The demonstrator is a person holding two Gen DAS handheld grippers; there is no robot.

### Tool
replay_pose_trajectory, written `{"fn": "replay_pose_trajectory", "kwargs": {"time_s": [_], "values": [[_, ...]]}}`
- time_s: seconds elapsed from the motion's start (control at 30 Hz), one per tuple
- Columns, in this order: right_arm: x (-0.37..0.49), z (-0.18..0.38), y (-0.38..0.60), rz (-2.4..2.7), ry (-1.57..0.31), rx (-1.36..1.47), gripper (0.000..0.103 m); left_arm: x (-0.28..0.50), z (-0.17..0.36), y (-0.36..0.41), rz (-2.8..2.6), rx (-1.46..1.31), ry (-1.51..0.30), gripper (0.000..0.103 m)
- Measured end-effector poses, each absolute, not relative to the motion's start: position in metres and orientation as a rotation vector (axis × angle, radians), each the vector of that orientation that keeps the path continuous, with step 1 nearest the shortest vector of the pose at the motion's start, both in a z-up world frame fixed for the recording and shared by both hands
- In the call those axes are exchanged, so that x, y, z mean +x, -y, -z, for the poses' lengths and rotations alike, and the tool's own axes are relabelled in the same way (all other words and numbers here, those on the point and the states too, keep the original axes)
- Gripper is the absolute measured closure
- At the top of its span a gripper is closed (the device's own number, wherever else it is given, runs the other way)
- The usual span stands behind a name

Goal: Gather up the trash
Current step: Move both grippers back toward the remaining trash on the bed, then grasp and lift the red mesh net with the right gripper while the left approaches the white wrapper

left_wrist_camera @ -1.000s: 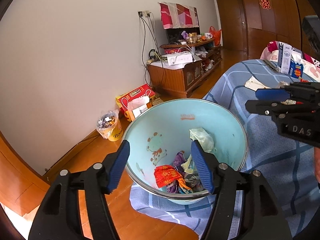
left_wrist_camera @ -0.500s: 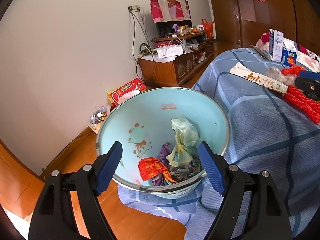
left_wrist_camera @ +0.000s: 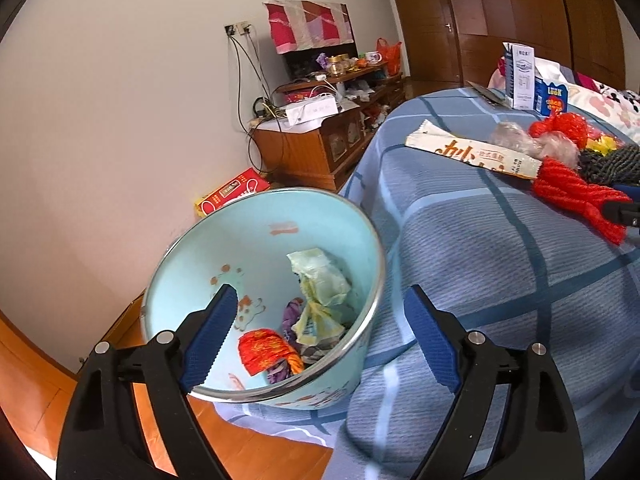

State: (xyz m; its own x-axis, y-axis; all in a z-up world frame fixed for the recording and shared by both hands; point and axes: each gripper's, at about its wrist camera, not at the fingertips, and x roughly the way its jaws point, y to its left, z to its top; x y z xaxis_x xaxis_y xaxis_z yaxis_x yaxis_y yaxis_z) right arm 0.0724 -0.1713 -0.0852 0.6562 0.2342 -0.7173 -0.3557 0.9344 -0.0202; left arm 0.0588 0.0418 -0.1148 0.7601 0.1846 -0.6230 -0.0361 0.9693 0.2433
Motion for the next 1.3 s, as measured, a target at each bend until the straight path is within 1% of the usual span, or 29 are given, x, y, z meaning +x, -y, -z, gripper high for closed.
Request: {"fn": "replay_pose_trajectory", "kwargs": {"time_s": [0.17,0.2,0.23,0.3,0.37,0.63,0.9,1.03,1.17,1.3], "values": [[0.076,0.089,0.166,-0.365,-0.825,-0.172,0.075,0.061,0.112,-0.036,-0.107,0.223,-0.693,0.019],[0.076,0.090,0.166,-0.373,-0.831,-0.173,0.081,0.062,0.112,-0.036,-0.106,0.224,-0.694,0.019],[0.076,0.090,0.165,-0.381,-0.835,-0.173,0.085,0.063,0.112,-0.035,-0.105,0.224,-0.695,0.019],[0.075,0.089,0.163,-0.396,-0.839,-0.176,0.090,0.064,0.112,-0.034,-0.103,0.222,-0.699,0.019],[0.073,0.087,0.161,-0.402,-0.828,-0.171,0.092,0.065,0.111,-0.034,-0.102,0.221,-0.697,0.019],[0.059,0.060,0.165,-0.359,-0.725,-0.142,0.093,0.078,0.093,-0.022,-0.087,0.191,-0.673,0.019],[0.059,0.038,0.201,-0.263,-0.644,-0.082,0.093,0.107,0.076,0.025,-0.036,0.162,-0.647,0.018],[0.071,0.029,0.224,-0.184,-0.603,-0.050,0.093,0.135,0.071,0.047,-0.031,0.121,-0.673,0.015],[0.086,0.028,0.243,-0.120,-0.587,-0.020,0.092,0.158,0.074,0.062,-0.043,0.098,-0.705,0.014],[0.103,0.039,0.258,-0.075,-0.607,0.006,0.092,0.181,0.085,0.073,-0.067,0.087,-0.758,0.014]]}}
